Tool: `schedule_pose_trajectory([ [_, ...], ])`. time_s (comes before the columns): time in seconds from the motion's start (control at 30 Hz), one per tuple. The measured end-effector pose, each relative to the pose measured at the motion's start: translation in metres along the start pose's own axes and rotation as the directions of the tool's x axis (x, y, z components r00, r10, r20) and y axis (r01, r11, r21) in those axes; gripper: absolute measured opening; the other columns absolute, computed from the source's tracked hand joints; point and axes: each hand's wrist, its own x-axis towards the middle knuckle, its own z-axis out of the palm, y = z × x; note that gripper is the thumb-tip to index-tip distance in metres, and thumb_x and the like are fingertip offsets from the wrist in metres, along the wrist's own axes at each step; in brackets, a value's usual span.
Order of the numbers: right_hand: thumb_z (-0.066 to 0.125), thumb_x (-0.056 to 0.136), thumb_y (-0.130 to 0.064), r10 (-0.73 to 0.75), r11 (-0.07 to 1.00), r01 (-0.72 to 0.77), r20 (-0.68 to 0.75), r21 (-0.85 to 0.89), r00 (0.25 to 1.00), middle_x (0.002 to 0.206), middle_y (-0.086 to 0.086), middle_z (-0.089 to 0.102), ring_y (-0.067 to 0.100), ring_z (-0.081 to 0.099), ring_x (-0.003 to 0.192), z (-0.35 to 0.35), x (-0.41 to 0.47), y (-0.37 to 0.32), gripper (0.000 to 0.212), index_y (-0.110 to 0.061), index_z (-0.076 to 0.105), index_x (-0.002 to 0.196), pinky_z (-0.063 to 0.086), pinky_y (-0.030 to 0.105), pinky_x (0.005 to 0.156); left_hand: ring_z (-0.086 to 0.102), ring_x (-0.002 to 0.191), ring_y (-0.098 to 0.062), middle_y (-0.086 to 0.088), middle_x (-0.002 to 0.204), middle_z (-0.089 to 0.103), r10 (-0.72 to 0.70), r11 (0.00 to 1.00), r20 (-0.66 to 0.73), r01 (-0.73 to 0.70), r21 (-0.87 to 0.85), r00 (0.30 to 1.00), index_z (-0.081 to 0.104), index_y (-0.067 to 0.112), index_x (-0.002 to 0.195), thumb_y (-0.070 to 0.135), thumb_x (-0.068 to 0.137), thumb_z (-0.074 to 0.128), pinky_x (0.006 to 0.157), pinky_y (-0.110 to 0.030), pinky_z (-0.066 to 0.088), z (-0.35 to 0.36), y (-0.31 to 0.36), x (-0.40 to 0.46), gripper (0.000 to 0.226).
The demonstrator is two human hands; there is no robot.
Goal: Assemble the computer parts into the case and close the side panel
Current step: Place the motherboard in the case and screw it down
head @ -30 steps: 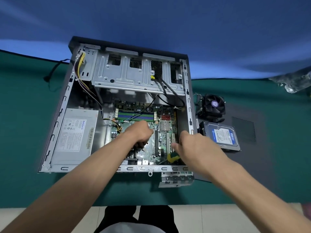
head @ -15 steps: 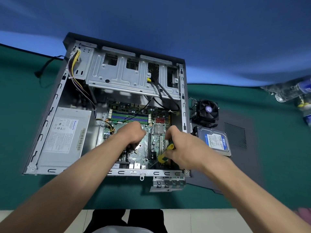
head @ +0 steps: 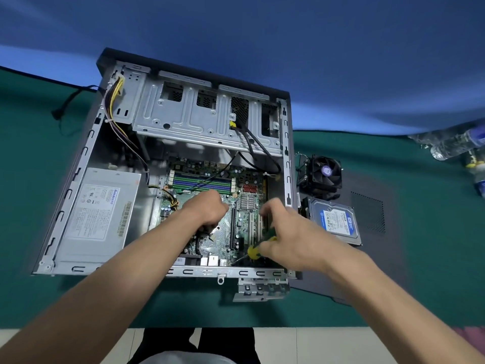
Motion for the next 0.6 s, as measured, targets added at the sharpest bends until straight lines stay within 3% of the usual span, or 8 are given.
schedule_pose_trajectory([
  [0.1,0.045,0.098,-0.038,-0.01,0.997,-0.002,-0.159,-0.078,0.987,0.099,0.003,0.06,0.02,0.051,0.076,0.007,0.0,-0.003,0.021,-0.02,0.043,0.109,0.037,0.029,0.063,0.059,0.054,-0.023,-0.011,0.068,0.066,-0.003,1.0,0.003,0.003,0.004,1.0,0.068,-0.002,0.083,0.03,0.097,0.045,0.057,-0.027,0.049,0.0,0.0,0.0,0.041],
  [0.17,0.036,0.101,-0.043,-0.016,0.978,-0.033,-0.233,-0.204,0.972,0.101,0.009,0.063,0.027,0.051,0.081,0.011,0.003,-0.004,0.033,-0.013,0.048,0.108,0.036,0.031,0.065,0.06,0.055,-0.023,-0.012,0.07,0.068,-0.001,1.0,0.002,0.001,0.002,1.0,0.068,-0.002,0.084,0.03,0.097,0.045,0.059,-0.028,0.05,0.001,0.0,0.001,0.041],
  [0.27,0.051,0.094,-0.038,0.007,0.999,-0.007,0.012,-0.045,1.0,0.1,-0.001,0.051,0.023,0.052,0.089,0.0,0.001,-0.008,0.03,-0.02,0.039,0.114,0.039,0.033,0.071,0.062,0.056,-0.024,-0.014,0.074,0.07,-0.001,1.0,-0.002,0.001,-0.003,1.0,0.068,-0.002,0.083,0.031,0.097,0.046,0.062,-0.032,0.053,0.0,0.0,0.001,0.042],
  [0.3,0.054,0.093,-0.034,-0.008,1.0,0.009,0.033,-0.028,0.999,0.099,-0.003,0.049,0.021,0.052,0.089,-0.002,0.0,-0.009,0.029,-0.02,0.039,0.114,0.039,0.032,0.072,0.062,0.057,-0.024,-0.014,0.074,0.07,0.001,1.0,-0.002,-0.001,-0.007,1.0,0.068,-0.003,0.083,0.03,0.097,0.046,0.064,-0.033,0.054,0.0,0.0,0.001,0.042],
  [0.43,0.045,0.098,-0.026,-0.03,0.951,-0.045,-0.236,-0.306,0.971,0.1,0.006,0.061,0.029,0.056,0.086,0.009,0.0,-0.015,0.015,-0.013,0.052,0.1,0.039,0.03,0.066,0.06,0.061,-0.023,-0.011,0.071,0.064,0.017,1.0,-0.012,-0.017,0.002,1.0,0.066,0.002,0.081,0.031,0.096,0.046,0.065,-0.031,0.051,0.0,0.001,0.003,0.038],
  [0.47,0.045,0.098,-0.028,-0.04,0.951,-0.034,-0.234,-0.306,0.972,0.105,0.007,0.061,0.029,0.057,0.088,0.011,0.0,-0.013,0.017,-0.013,0.052,0.103,0.04,0.03,0.067,0.059,0.06,-0.022,-0.01,0.07,0.062,0.017,1.0,-0.01,-0.017,0.002,1.0,0.066,0.003,0.081,0.031,0.096,0.046,0.064,-0.03,0.05,0.0,0.0,0.003,0.038],
  [0.53,0.052,0.093,-0.036,-0.023,0.989,0.008,-0.104,-0.147,0.994,0.113,0.0,0.052,0.023,0.056,0.093,0.006,-0.001,-0.01,0.027,-0.019,0.045,0.113,0.043,0.032,0.074,0.06,0.061,-0.022,-0.009,0.07,0.061,0.014,1.0,-0.009,-0.014,0.005,1.0,0.067,0.003,0.081,0.031,0.096,0.047,0.065,-0.03,0.05,0.0,0.001,0.002,0.038],
  [0.6,0.058,0.09,-0.032,-0.033,0.999,0.034,-0.018,0.02,0.999,0.106,-0.005,0.048,0.016,0.054,0.087,0.001,-0.002,-0.008,0.028,-0.026,0.041,0.112,0.041,0.03,0.071,0.06,0.062,-0.023,-0.009,0.069,0.061,0.012,1.0,-0.012,-0.012,0.001,1.0,0.066,0.003,0.081,0.031,0.096,0.047,0.066,-0.03,0.051,-0.001,0.001,0.001,0.037],
])
